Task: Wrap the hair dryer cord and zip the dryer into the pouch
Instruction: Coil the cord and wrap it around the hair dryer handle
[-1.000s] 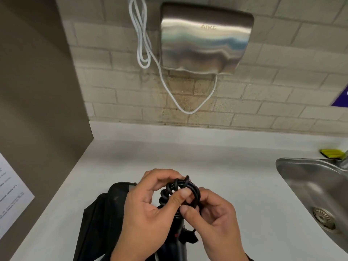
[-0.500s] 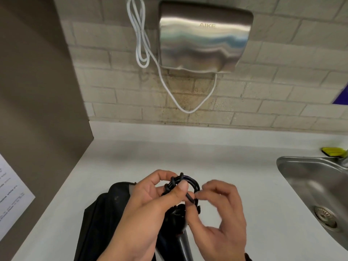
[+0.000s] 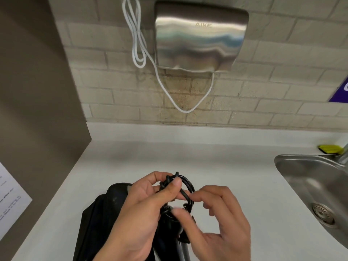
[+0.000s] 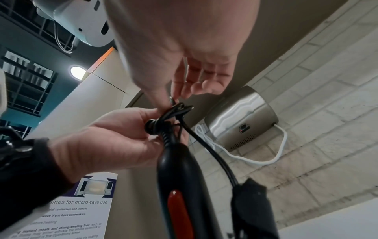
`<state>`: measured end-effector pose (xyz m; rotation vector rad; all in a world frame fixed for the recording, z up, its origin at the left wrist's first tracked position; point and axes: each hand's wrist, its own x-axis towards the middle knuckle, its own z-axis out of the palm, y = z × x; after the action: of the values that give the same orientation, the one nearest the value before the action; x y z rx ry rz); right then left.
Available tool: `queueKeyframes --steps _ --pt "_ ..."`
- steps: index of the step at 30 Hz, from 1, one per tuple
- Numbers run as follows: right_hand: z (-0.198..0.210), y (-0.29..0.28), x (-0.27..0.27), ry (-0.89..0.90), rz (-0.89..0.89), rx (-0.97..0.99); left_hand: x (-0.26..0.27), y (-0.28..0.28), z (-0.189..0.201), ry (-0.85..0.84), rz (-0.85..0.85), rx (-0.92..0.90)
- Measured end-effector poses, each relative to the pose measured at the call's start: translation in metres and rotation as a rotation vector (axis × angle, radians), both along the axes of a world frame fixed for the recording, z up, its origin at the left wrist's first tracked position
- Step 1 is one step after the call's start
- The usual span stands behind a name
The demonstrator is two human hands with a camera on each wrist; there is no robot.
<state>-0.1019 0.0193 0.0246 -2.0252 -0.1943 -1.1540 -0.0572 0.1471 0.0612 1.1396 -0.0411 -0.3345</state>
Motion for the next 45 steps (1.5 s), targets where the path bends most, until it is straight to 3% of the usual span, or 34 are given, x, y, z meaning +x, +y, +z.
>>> queueKeyframes --steps 5,9,11,13,17,22,26,28,32,34,38,41,45 --pt "-0.011 -0.001 0.006 -0.063 -0.149 -0.020 -0.001 0.000 -0.001 -0.021 -0.028 -0.012" --pt "-0.008 0.002 0.003 -0.062 -0.107 0.001 0.000 0.000 -0.003 -0.088 -0.031 0.035" --pt "0.000 0.000 0.000 0.031 -0.032 0.098 0.002 0.002 -0.004 -0.126 -0.021 0.058" --pt "0.008 -0.006 -0.003 0.180 0.072 0.315 0.005 0.005 -0.004 -0.173 -0.030 0.099" --pt "0.017 -0.028 -0.003 0.465 0.399 0.654 0.007 0.008 -0.009 -0.337 -0.038 0.237" --pt "0.022 -0.037 -0.003 0.552 0.484 0.675 0.006 0.004 -0.006 -0.516 -0.041 0.362" --pt "0.038 -0.051 -0.010 0.773 0.530 0.528 0.007 0.005 -0.007 -0.548 -0.066 0.390" --pt "0.041 -0.056 -0.013 0.827 0.583 0.564 0.006 0.004 -0.006 -0.561 -0.083 0.408" --pt "0.034 -0.051 -0.013 0.714 0.800 1.051 0.007 0.003 -0.009 -0.560 -0.061 0.369" --pt "0.032 -0.043 -0.013 0.653 0.820 1.280 0.007 0.003 -0.010 -0.549 -0.051 0.332" --pt "0.038 -0.037 -0.016 0.661 0.884 1.527 0.006 0.004 -0.008 -0.526 -0.063 0.308" --pt "0.046 -0.039 -0.019 0.760 0.839 1.534 0.007 0.006 -0.009 -0.522 -0.054 0.311" --pt "0.043 -0.041 -0.018 0.797 0.698 1.240 0.010 0.013 -0.008 -0.564 -0.075 0.400"
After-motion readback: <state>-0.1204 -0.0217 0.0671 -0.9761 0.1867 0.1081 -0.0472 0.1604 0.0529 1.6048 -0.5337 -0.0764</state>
